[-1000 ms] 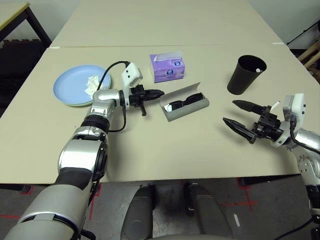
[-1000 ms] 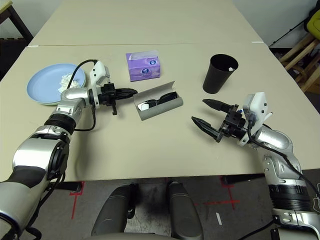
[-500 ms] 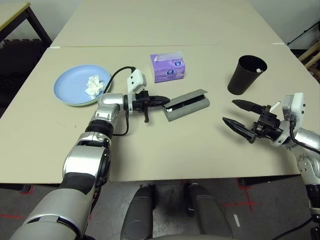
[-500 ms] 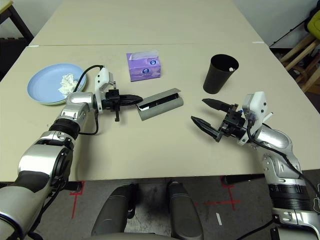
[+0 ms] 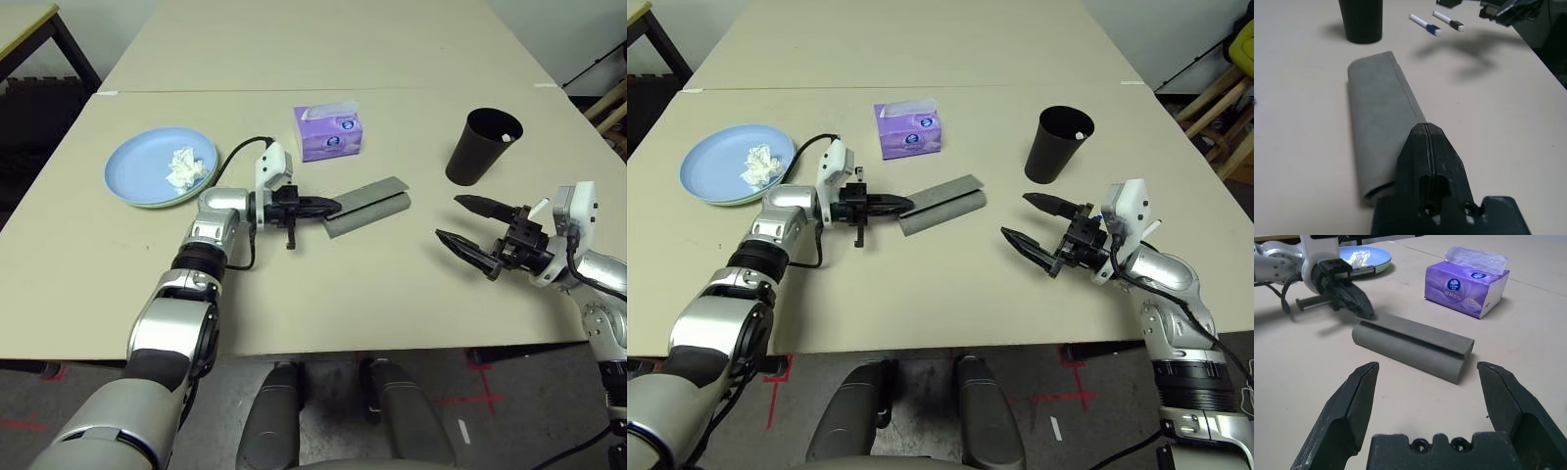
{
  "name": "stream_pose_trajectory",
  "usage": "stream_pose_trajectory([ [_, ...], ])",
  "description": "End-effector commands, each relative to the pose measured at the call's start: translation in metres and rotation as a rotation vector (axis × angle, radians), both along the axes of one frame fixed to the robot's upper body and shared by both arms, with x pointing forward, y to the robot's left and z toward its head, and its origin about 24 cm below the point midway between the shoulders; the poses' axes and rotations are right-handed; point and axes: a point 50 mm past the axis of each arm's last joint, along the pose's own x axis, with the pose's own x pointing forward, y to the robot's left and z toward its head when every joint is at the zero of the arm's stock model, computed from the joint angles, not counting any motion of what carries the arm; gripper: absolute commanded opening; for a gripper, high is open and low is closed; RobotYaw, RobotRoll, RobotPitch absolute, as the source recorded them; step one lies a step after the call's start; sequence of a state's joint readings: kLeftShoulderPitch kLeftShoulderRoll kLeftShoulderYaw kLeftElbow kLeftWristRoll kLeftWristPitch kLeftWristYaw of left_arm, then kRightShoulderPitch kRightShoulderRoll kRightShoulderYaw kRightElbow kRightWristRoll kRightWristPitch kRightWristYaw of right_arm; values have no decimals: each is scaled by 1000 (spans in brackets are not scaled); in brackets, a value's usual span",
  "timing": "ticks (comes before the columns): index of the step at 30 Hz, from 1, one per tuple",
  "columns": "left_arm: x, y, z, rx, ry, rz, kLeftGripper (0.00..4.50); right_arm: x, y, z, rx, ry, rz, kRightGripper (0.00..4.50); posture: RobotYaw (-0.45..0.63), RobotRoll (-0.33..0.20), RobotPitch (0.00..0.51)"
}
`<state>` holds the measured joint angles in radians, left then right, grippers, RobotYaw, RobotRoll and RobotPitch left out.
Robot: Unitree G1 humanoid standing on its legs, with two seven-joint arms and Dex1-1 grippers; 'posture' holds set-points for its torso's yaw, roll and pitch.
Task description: Organize and tidy the items on the table.
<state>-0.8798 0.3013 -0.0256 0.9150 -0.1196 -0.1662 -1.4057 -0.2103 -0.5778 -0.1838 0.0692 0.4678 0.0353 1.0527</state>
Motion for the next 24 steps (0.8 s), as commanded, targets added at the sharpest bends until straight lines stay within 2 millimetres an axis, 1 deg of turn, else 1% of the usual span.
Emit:
stream_pose_trajectory([
  [1,-2,0,-7,39,19,4,11,0,0,2,-17,-9,8,4500,3,0,176],
  [4,-1,3,-10,92,-2,33,11,0,1,4,-17,-14,8,4500,0,0,175],
  [7,4,6,-7,126,-18,75,11,-1,2,5,-18,-25,13,4500,0,0,176],
  [13,5,10,-9,181,-3,80,11,0,5,8,-15,-36,17,4500,-2,0,177],
  [21,4,6,-5,143,11,57,11,0,4,6,-20,-33,12,4500,-1,0,175],
  [24,5,3,2,95,-12,58,11,0,3,5,-25,-29,12,4500,-1,0,175],
])
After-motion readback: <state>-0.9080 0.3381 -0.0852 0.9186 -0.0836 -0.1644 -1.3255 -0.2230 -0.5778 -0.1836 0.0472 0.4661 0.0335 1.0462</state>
